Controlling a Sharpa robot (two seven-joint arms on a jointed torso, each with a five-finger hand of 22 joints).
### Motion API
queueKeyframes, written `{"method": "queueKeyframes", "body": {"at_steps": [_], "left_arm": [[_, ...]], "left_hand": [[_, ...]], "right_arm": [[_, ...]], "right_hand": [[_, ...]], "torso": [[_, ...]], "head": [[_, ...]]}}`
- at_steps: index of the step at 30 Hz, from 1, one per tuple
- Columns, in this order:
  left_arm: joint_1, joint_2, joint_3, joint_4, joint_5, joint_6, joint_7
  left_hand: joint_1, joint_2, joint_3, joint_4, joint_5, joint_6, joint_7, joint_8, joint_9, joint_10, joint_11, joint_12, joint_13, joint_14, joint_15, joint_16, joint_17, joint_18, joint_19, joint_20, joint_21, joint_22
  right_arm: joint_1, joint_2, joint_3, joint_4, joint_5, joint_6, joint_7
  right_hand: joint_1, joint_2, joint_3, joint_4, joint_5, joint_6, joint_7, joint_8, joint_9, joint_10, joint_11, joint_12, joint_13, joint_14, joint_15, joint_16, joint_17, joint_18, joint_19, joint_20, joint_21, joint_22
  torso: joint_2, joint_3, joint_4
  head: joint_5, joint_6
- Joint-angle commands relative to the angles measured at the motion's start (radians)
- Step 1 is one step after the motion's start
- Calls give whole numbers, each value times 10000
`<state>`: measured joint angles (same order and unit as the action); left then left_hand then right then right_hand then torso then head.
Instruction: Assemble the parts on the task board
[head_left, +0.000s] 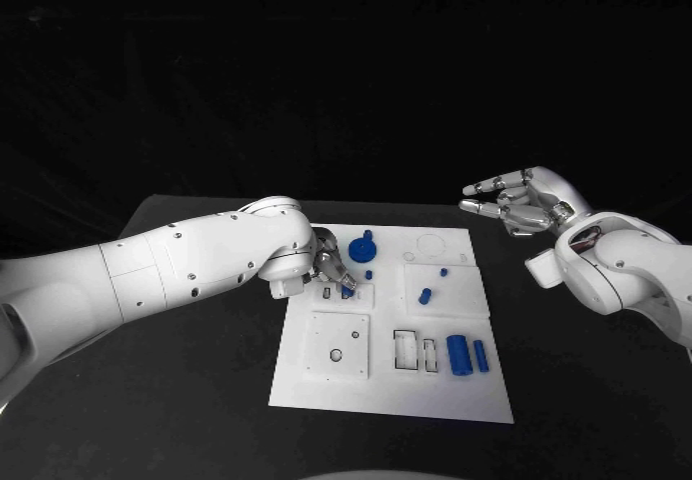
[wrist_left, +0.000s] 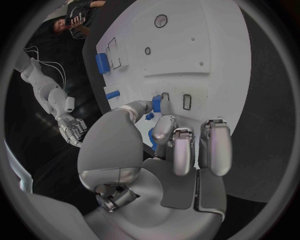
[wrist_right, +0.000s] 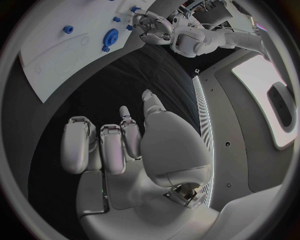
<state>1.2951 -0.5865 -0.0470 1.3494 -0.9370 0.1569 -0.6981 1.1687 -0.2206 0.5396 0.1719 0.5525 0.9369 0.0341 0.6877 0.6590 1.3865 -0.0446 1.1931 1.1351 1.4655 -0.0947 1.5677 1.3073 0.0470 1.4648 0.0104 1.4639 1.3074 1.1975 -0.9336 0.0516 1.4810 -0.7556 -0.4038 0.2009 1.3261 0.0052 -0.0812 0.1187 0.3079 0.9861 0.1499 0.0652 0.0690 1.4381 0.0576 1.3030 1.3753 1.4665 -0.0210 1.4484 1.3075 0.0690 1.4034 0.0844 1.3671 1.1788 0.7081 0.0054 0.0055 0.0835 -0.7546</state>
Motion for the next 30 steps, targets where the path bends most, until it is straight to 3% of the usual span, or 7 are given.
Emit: {"method": "queueKeyframes", "body": {"at_steps": [1,30], "left_arm": [[-2,-5,1,27,-134,327,-530],[-10,-48,1,55,-443,319,-680]], "left_hand": [[95,46,1694,-1747,54,57,-42,-45,17,89,-7,48,0,1053,-45,31,2635,-118,547,-6,44,988],[91,46,1691,-1755,71,68,-43,-53,16,95,-8,49,4,1053,-45,31,2635,-122,553,-6,56,1007]], "right_arm": [[-7,11,0,1,-16,159,95],[-11,36,-2,-26,-16,213,116]], "right_hand": [[-75,-17,-54,-1,34,-8,-50,47,3,-61,-8,-24,180,551,7,-63,262,112,-55,-12,-65,-9],[-97,-23,-80,10,-27,-9,-52,49,4,-62,-10,-27,174,552,6,-67,262,111,-49,-13,-64,-1]], "torso": [[2,3,-2],[1,2,2]], "head": [[-3,-7],[25,-44]]}}
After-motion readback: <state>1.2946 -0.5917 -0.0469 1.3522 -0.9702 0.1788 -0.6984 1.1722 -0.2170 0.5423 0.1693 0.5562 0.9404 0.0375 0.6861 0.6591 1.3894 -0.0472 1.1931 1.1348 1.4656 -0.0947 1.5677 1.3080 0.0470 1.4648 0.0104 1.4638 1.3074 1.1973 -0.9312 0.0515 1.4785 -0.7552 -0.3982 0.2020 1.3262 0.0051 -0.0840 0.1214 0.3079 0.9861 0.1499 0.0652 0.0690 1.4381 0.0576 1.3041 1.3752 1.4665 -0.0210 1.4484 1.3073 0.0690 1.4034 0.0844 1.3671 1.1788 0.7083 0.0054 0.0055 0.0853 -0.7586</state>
